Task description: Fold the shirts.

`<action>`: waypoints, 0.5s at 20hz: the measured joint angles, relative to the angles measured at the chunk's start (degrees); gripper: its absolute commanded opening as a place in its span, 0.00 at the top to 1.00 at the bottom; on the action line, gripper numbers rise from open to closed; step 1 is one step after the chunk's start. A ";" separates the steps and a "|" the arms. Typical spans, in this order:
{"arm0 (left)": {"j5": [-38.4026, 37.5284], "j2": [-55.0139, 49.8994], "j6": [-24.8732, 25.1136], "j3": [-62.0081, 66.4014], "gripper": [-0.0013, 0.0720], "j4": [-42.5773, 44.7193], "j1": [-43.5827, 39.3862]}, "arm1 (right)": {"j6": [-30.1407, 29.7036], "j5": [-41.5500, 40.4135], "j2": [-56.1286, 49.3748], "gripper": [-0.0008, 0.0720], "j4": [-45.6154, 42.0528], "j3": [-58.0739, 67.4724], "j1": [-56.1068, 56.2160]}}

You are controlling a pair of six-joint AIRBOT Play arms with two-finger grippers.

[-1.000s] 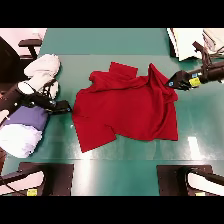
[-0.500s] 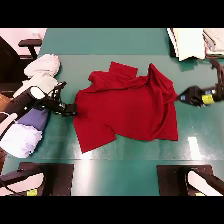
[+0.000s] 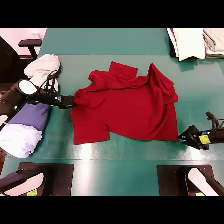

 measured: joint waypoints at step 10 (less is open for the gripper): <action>-0.11 2.49 0.00 0.50 0.95 0.13 0.00 | -0.44 -12.57 -7.37 0.96 7.50 0.85 12.28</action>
